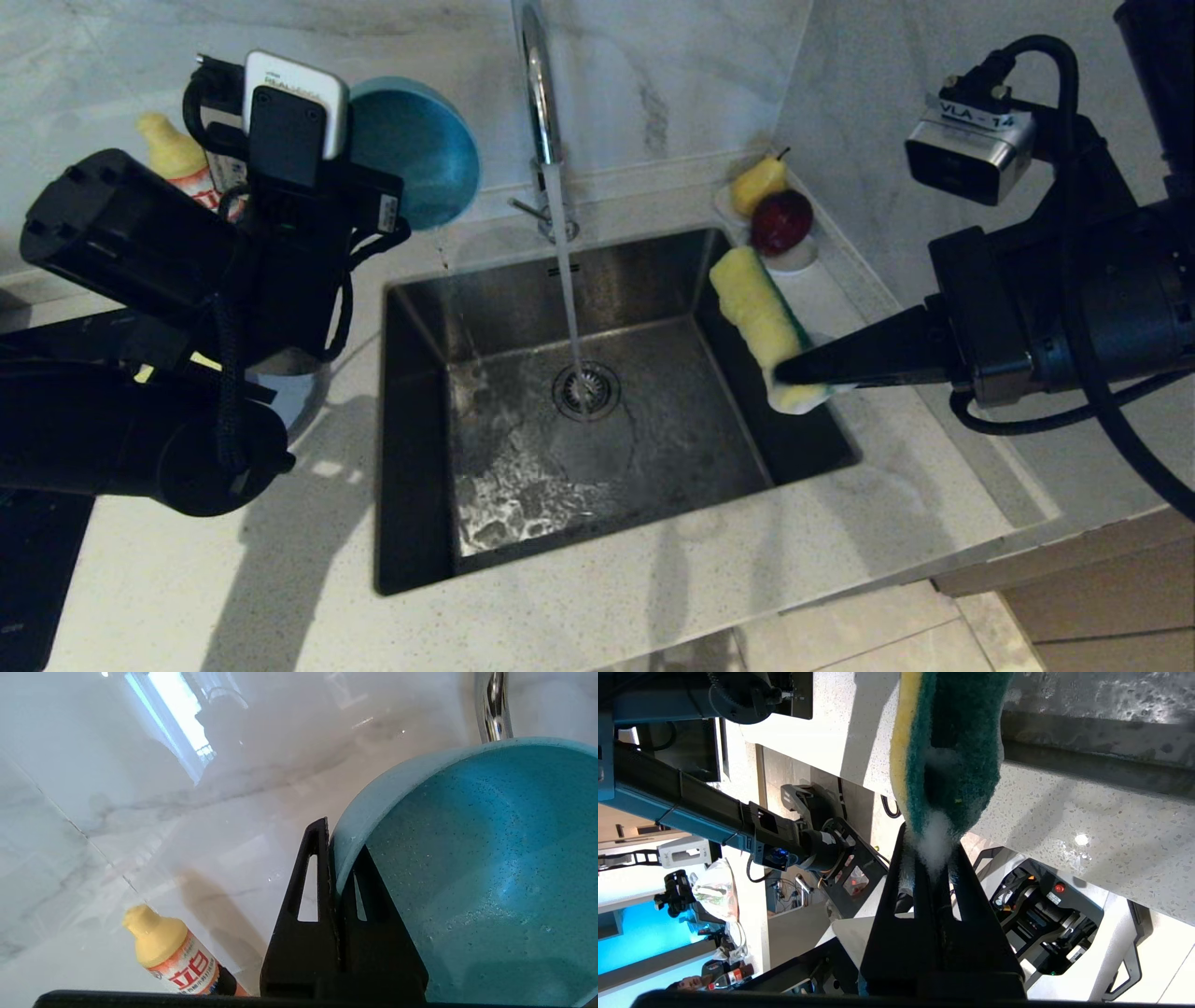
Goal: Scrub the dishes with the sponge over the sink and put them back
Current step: Rinse the bowl, then place the bowl on the table
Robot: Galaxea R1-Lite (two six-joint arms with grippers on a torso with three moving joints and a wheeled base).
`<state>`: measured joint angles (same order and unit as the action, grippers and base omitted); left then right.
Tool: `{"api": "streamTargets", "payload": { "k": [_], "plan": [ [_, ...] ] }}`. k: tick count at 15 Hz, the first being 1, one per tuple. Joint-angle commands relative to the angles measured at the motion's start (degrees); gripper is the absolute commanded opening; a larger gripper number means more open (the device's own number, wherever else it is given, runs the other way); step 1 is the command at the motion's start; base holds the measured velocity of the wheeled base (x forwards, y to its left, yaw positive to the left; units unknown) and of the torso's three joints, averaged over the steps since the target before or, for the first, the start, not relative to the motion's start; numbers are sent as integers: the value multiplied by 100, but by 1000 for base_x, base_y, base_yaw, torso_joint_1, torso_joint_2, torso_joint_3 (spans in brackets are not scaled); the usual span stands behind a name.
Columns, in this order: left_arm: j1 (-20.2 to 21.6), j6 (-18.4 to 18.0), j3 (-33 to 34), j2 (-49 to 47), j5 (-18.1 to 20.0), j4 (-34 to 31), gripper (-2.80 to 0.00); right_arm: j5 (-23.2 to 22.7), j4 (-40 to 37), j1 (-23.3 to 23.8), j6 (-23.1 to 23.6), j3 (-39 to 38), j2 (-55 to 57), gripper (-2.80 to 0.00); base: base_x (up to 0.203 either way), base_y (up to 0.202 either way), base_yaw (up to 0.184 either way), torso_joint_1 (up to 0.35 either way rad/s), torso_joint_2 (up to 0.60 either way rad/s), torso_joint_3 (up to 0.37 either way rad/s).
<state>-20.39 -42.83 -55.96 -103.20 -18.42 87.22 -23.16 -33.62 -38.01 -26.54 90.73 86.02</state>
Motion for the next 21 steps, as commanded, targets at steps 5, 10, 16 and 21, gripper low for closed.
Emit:
{"api": "streamTargets", "payload": {
  "k": [5, 10, 16, 21],
  "plan": [
    [0, 28, 430, 19, 40, 44, -280, -20, -13, -5, -9, -3, 36, -280, 0, 0, 0, 0, 0, 0],
    [0, 285, 800, 101, -411, -386, -280, -13, -21, -5, -9, -30, 38, -280, 0, 0, 0, 0, 0, 0],
    [158, 1980, 182, 533, -492, -4243, -280, 6, -31, -5, 0, -126, -77, -280, 0, 0, 0, 0, 0, 0],
    [818, 4433, -1733, 754, 212, -8176, -280, 5, -57, 74, 281, -311, -270, -280, 0, 0, 0, 0, 0, 0]
  ]
}}
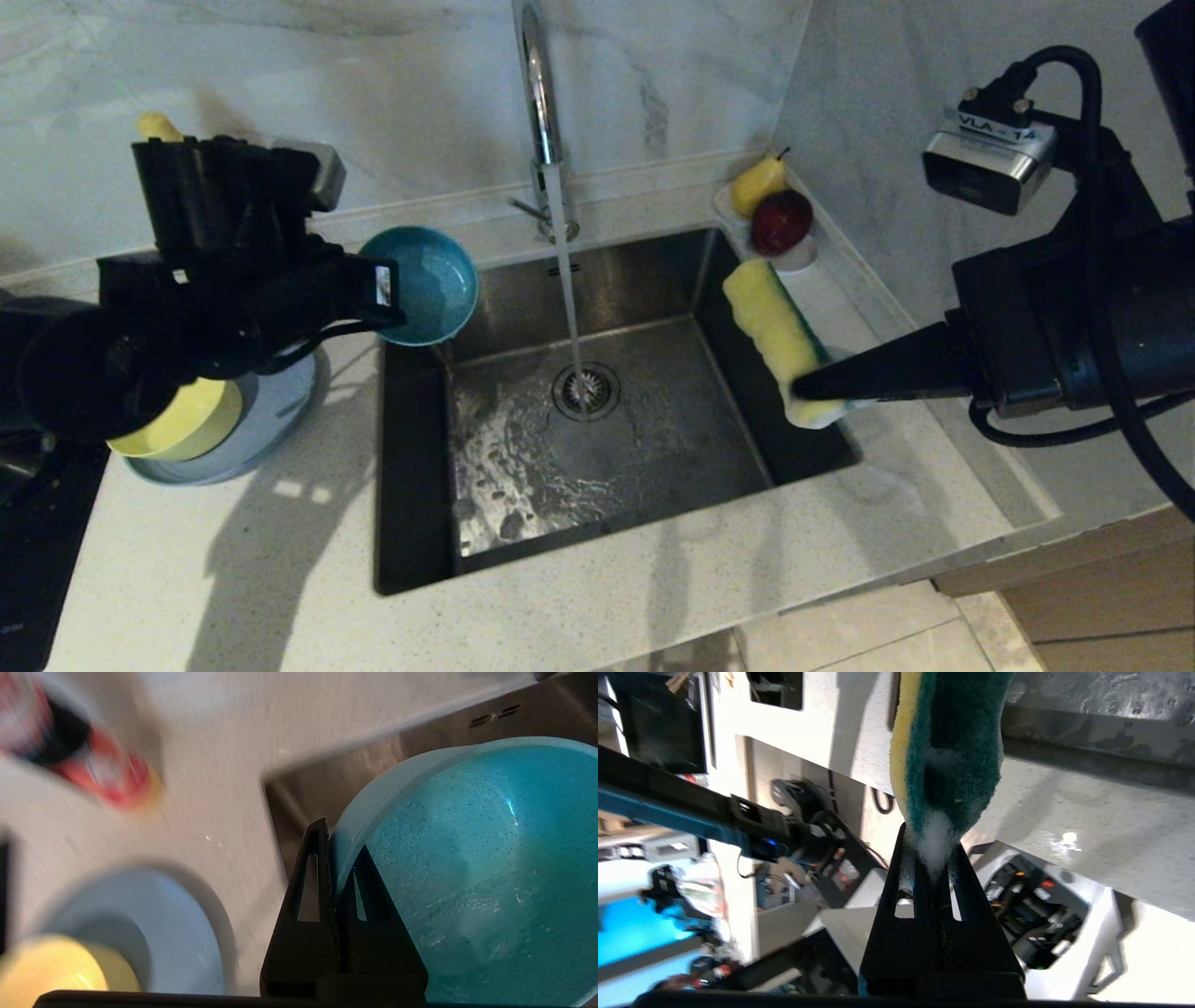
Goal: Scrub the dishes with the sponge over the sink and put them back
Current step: Place the bowl on the table
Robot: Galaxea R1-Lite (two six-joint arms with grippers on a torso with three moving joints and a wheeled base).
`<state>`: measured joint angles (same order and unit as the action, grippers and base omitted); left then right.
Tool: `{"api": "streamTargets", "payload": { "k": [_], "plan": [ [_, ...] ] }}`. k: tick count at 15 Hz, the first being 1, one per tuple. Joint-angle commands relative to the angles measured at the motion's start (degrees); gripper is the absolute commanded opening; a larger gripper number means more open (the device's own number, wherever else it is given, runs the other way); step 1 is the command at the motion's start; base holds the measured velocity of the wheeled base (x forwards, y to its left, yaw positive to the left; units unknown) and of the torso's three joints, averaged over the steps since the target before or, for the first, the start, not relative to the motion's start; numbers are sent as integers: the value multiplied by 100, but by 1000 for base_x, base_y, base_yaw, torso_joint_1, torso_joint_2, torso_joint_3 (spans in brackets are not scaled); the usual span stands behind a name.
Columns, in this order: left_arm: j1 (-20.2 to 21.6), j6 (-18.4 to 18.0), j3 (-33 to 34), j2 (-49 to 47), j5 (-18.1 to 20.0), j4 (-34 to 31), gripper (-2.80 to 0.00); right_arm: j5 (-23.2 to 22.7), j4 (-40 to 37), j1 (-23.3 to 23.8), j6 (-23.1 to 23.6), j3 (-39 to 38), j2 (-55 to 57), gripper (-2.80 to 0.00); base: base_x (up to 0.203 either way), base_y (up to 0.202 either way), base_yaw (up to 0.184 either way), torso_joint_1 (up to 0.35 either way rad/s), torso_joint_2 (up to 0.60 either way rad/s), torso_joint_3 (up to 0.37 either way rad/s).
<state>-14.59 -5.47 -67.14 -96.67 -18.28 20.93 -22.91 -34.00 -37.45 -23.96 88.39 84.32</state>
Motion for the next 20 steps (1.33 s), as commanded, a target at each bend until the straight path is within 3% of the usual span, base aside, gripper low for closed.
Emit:
{"api": "streamTargets", "payload": {
  "k": [1, 4, 6, 14, 20],
  "plan": [
    [395, 1087, -959, 115, 428, -2107, -280, -21, -19, 23, 23, -115, -122, -280, 0, 0, 0, 0, 0, 0],
    [1228, 2256, -1962, 170, 1421, -3651, -280, -12, -10, 65, 50, -198, -191, -280, 0, 0, 0, 0, 0, 0],
    [1769, 2636, -2149, 211, 1549, -3892, -280, -12, -10, 156, 58, -217, -197, -280, 0, 0, 0, 0, 0, 0],
    [3653, 3335, -2161, 226, 1635, -4129, -280, -21, 25, 177, 76, -332, -100, -280, 0, 0, 0, 0, 0, 0],
    [4828, 3707, -2269, -691, 1705, -3861, -280, -30, 24, 177, 101, -402, -109, -280, 0, 0, 0, 0, 0, 0]
  ]
}}
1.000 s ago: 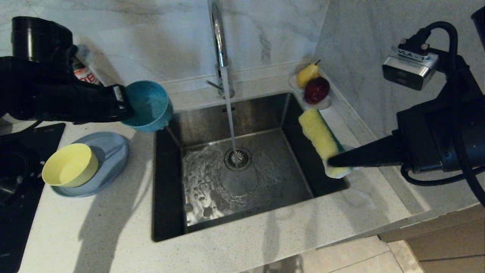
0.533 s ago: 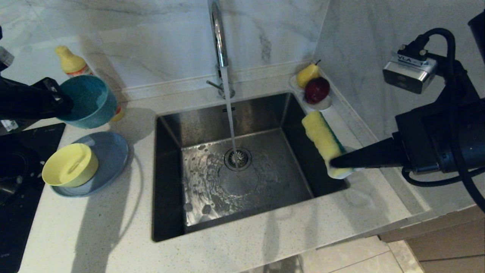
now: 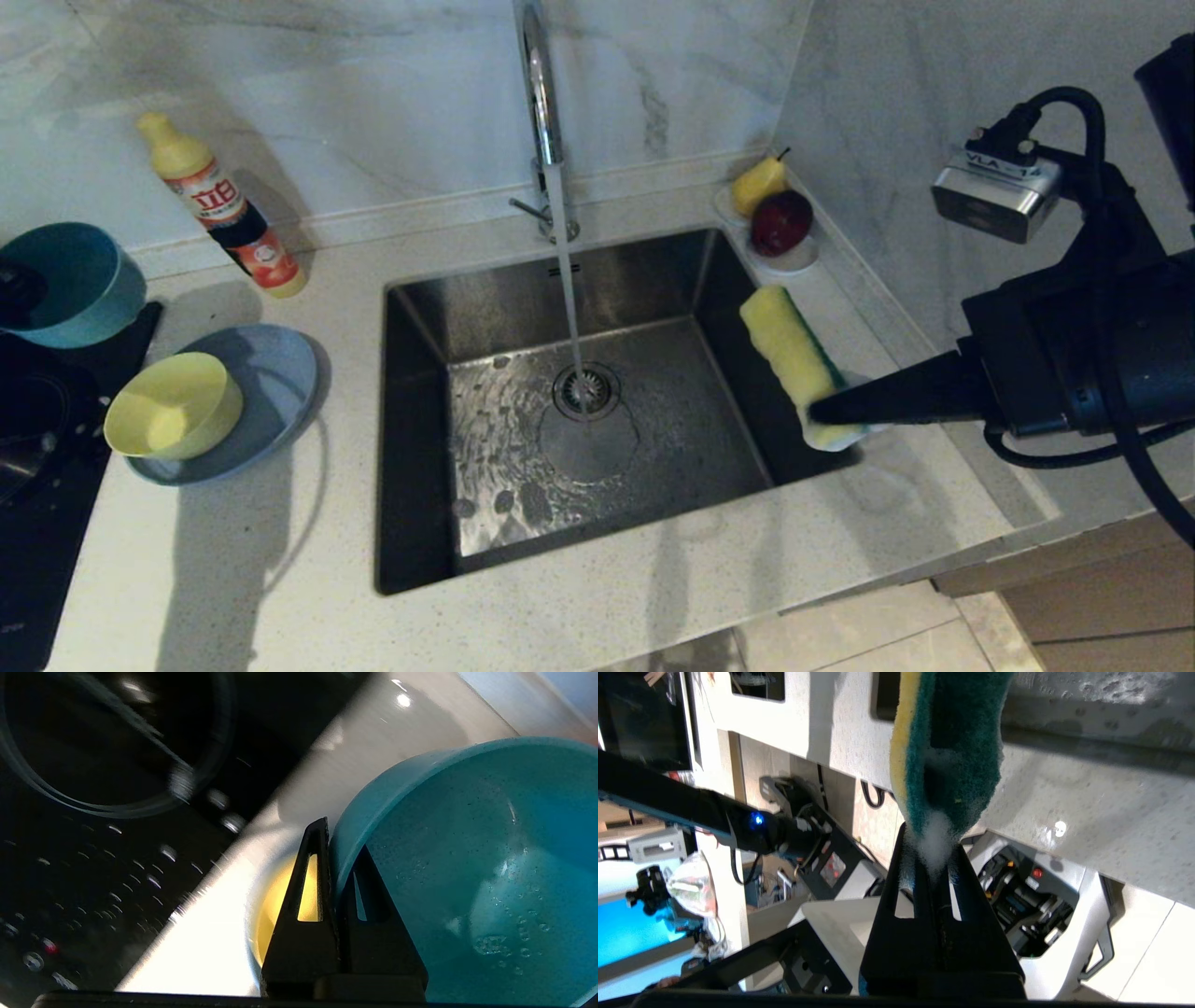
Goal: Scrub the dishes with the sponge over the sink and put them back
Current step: Place the bowl on the table
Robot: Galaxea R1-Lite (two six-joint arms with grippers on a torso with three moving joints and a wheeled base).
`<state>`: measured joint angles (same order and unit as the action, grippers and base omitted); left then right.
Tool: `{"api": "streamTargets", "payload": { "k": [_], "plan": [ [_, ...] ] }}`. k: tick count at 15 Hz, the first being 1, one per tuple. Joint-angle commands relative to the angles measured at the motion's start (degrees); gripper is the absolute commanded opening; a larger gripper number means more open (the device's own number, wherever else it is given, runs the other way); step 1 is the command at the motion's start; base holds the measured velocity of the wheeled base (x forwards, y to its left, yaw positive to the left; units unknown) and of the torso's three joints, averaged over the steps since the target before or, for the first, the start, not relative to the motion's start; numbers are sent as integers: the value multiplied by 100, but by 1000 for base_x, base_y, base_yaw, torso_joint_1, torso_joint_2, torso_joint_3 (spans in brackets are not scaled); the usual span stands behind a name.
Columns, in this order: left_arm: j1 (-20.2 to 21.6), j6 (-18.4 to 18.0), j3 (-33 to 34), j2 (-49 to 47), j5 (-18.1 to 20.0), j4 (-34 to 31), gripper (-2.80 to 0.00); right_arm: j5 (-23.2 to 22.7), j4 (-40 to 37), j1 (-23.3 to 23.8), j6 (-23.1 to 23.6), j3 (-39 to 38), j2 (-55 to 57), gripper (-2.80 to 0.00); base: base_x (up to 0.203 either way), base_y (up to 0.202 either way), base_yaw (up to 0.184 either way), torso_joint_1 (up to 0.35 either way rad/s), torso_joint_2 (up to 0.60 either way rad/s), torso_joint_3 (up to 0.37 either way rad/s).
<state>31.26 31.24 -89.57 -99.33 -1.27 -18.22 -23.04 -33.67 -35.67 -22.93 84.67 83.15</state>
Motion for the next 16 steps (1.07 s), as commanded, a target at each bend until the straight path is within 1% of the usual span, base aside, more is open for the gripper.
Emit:
{"api": "streamTargets", "payload": {
  "k": [1, 4, 6, 8, 10, 13, 14, 16],
  "plan": [
    [383, 97, -72, -653, 8, 158, -280, -16, -17, -2, 56, -51, 8, -280, 0, 0, 0, 0, 0, 0],
    [707, 331, -560, -1211, 10, 212, -280, -16, -17, -2, 78, -56, 17, -280, 0, 0, 0, 0, 0, 0],
    [848, 485, -758, -1501, 12, 189, -280, -25, -24, -3, 75, -56, 0, -280, 0, 0, 0, 0, 0, 0],
    [986, 728, -1006, -1841, 13, 179, -280, -26, -64, -6, 69, -64, -76, -280, 0, 0, 0, 0, 0, 0],
    [1038, 920, -1173, -2067, 17, 128, -280, -25, -70, -2, 78, -106, -141, -280, 0, 0, 0, 0, 0, 0],
    [1040, 1140, -1219, -2136, 296, 98, -280, -25, -65, -2, 78, -165, -194, -280, 0, 0, 0, 0, 0, 0],
    [1040, 1208, -1370, -2216, 387, 90, -280, -25, -52, -2, 78, -182, -215, -280, 0, 0, 0, 0, 0, 0],
    [1040, 1330, -1672, -2399, 415, -30, -280, -25, -61, -2, 78, -205, -238, -280, 0, 0, 0, 0, 0, 0]
  ]
}}
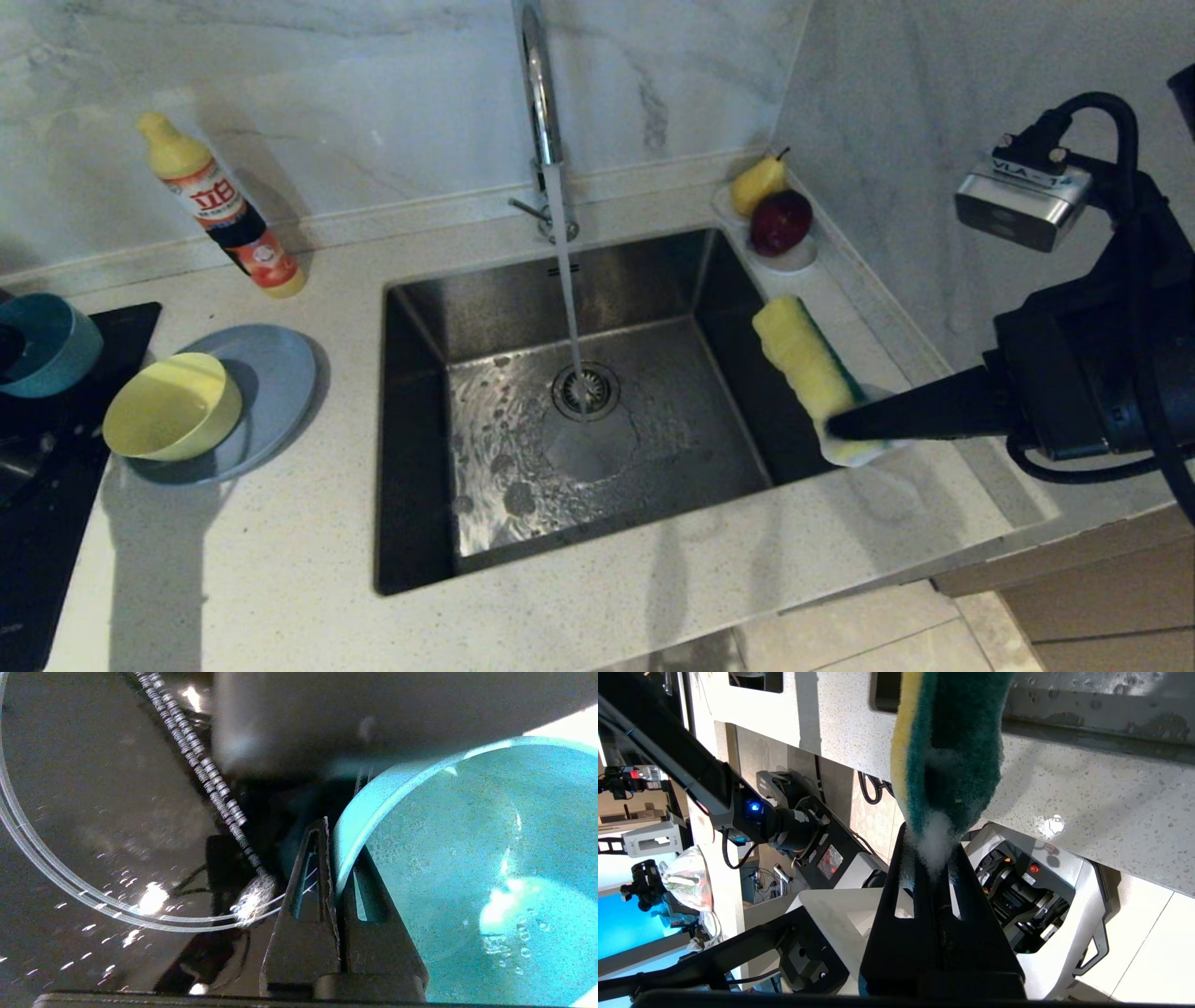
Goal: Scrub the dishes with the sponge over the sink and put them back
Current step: Place the bowl on the table
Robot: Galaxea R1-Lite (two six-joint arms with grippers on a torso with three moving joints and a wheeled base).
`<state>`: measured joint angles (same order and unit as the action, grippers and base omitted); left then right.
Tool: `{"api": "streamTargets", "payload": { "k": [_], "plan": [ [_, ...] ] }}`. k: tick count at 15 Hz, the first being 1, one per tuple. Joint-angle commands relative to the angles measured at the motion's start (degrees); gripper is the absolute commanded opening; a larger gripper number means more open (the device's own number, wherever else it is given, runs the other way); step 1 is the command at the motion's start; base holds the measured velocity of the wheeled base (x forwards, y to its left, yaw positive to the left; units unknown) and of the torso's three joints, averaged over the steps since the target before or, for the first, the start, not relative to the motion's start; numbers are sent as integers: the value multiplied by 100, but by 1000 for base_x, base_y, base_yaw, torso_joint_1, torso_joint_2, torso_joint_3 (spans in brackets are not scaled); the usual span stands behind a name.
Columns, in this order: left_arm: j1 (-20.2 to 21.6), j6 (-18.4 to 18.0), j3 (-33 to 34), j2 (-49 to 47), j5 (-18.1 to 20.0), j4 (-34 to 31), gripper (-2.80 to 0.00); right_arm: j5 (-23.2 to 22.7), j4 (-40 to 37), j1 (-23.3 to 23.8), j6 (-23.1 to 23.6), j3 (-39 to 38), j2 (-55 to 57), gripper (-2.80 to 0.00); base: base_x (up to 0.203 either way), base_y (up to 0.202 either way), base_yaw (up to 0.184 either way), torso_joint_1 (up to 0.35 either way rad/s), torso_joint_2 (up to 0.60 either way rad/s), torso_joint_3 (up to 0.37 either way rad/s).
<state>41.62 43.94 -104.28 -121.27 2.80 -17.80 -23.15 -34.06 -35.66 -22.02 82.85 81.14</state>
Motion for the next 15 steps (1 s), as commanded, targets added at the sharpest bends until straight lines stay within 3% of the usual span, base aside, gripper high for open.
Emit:
{"api": "streamTargets", "payload": {
  "k": [1, 12, 13, 15],
  "plan": [
    [4, 115, -337, -326, 9, -135, -280, -14, -22, -3, -13, -32, -39, -280, 0, 0, 0, 0, 0, 0],
    [13, 203, -365, -538, -17, -127, -280, -14, -4, -3, 4, -155, -72, -280, 0, 0, 0, 0, 0, 0],
    [13, 203, -365, -519, -23, -127, 0, -14, -13, -3, -4, -155, -81, -280, 0, 0, 0, 0, 0, 0],
    [23, 203, -365, -449, -10, -118, 0, -14, -16, -3, 4, -162, -111, -280, 0, 0, 0, 0, 0, 0]
  ]
}}
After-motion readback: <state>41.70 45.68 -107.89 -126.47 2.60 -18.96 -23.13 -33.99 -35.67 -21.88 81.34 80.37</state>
